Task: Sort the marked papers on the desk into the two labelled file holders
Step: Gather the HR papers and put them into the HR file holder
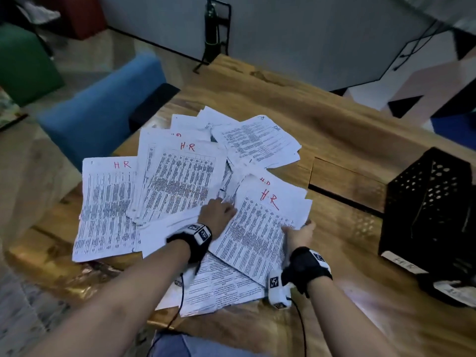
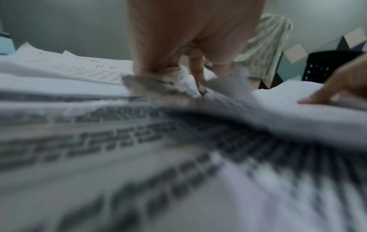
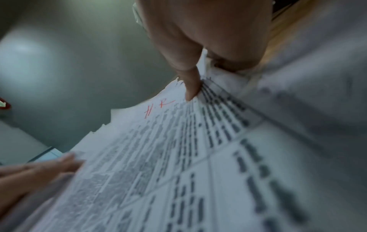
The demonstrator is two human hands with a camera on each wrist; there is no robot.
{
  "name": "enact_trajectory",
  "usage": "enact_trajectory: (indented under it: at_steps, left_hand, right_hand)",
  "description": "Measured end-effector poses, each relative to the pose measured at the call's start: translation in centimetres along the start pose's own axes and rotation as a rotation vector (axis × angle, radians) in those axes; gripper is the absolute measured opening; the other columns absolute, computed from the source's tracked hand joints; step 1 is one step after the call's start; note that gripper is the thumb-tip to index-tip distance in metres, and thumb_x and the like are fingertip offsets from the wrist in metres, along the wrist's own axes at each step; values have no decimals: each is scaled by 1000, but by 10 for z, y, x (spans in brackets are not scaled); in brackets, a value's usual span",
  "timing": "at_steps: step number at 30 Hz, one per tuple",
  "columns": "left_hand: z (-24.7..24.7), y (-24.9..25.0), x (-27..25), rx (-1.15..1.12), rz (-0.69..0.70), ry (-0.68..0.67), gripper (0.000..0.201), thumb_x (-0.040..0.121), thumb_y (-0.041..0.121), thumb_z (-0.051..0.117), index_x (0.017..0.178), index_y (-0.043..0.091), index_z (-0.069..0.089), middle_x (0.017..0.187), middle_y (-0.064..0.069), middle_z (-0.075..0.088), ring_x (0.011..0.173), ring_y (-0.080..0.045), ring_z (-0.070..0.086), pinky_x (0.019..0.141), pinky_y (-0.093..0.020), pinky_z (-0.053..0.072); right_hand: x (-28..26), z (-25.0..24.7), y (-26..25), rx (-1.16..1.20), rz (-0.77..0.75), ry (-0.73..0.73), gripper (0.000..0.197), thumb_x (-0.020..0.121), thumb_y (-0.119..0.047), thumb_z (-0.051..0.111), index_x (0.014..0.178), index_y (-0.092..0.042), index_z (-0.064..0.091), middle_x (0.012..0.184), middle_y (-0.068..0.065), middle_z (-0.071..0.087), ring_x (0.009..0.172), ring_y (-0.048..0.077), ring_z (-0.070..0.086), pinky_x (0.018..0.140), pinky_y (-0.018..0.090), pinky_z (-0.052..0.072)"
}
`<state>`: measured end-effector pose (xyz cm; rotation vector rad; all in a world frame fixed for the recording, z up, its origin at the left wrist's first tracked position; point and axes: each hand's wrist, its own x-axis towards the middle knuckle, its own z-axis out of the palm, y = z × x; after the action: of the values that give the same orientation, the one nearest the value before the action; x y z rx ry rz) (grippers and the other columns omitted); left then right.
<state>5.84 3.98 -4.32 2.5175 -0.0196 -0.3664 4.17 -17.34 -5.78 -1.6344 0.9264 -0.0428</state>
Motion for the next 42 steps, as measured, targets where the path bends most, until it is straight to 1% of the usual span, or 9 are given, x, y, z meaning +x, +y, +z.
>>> enact_trajectory:
  at_steps: [3, 6, 11, 15, 22, 27, 31, 36, 42]
  left_hand:
    - [-7, 17, -2, -419, -23, -35, 41, 98, 15, 37, 140, 16, 35, 115, -26, 59, 73, -21, 57, 73, -29, 41]
    - [-9, 28, 0, -612, -75, -59, 52, 99, 11, 36, 147, 13, 17, 151, -15, 31, 132, -24, 41, 106, -35, 31]
    - [-14, 47, -5, -890, -32, -10, 21, 91, 5, 51, 106, -5, 63, 108, -16, 65, 86, -15, 63, 80, -18, 55]
    - [-22, 64, -7, -1113, -110, 5, 29, 79, -7, 62, 108, -11, 60, 113, -23, 64, 100, -34, 64, 91, -35, 50]
    - [-32, 80, -6, -1099, -93, -75, 31, 83, -2, 62, 114, 3, 60, 91, -2, 68, 86, -22, 64, 75, -26, 52]
    - [-33, 83, -13, -1083, -118, -184, 29, 89, 4, 56, 118, -1, 56, 96, -7, 67, 91, -24, 63, 80, -29, 52]
    - [-36, 87, -21, -1059, -86, -269, 9, 93, 9, 50, 89, 8, 58, 85, -2, 64, 70, -6, 67, 56, -8, 52]
    - [-45, 102, -20, -861, 28, -200, 31, 91, 28, 54, 116, 9, 51, 107, 3, 58, 99, -7, 54, 94, -26, 41]
    - [-88, 138, -13, -927, 333, 20, 37, 82, 6, 64, 116, 17, 56, 108, 2, 64, 86, 9, 64, 87, -22, 52]
  right_hand:
    - [2, -16, 5, 124, 12, -136, 28, 80, 12, 58, 105, -1, 57, 112, 25, 63, 90, 32, 62, 87, 46, 51]
    - [2, -40, 3, 175, 4, -199, 12, 85, 8, 55, 90, -1, 61, 83, 15, 68, 70, 21, 60, 62, 24, 55]
    - [12, -73, -3, 179, -45, -199, 8, 86, -6, 61, 88, 0, 65, 83, 3, 70, 76, 19, 59, 65, 24, 52]
    - [14, -83, -24, 273, -43, -250, 27, 84, -1, 61, 111, 4, 59, 110, 14, 61, 74, 8, 61, 63, 10, 52]
    - [19, -91, -32, 380, -156, -340, 89, 23, -56, 88, 98, -12, 66, 87, -10, 74, 92, 16, 66, 92, 34, 50]
    - [16, -93, -33, 414, -201, -372, 86, 19, -59, 86, 91, -17, 66, 89, -4, 75, 90, 17, 68, 97, 43, 46]
    - [9, -95, -45, 471, -244, -320, 88, 25, -62, 85, 97, -17, 64, 106, 9, 66, 89, 13, 69, 89, 34, 53]
    - [-13, -95, -85, 394, -339, -320, 25, 80, -10, 67, 104, -9, 60, 89, -5, 73, 83, 6, 68, 81, 26, 54]
    - [-37, -108, -136, 412, -586, -232, 20, 83, -2, 60, 98, -16, 57, 81, -20, 73, 82, -7, 65, 74, 11, 51]
